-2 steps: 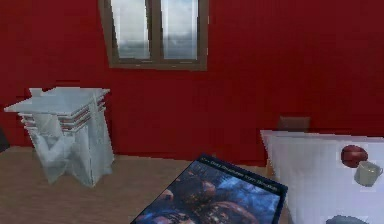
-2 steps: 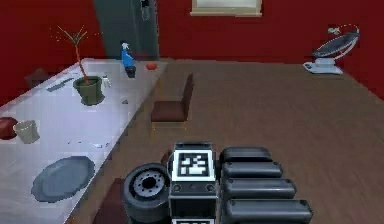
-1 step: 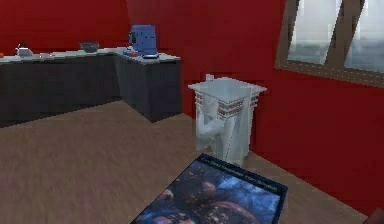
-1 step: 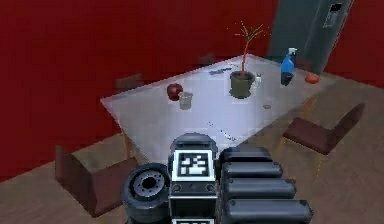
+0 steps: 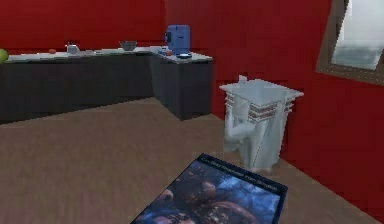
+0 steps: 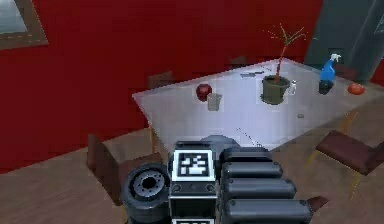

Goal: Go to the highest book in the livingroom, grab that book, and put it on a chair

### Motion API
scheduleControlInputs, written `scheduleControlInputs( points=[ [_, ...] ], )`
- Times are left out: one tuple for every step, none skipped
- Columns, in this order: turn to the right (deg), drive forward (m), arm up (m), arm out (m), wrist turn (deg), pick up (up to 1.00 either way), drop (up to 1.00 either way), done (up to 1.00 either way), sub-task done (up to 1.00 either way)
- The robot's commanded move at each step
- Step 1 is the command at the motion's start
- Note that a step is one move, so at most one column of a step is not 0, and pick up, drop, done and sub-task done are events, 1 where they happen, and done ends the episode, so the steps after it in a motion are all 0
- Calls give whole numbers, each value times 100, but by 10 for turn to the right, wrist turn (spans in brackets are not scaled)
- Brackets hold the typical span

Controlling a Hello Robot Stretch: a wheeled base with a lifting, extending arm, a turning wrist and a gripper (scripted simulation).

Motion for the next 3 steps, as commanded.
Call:
scheduleControlInputs(
  points=[
    [450,0,0,0,0,0,0,0,0],
    [420,0,0,0,0,0,0,0,0],
    [-450,0,0,0,0,0,0,0,0]
  ],
)
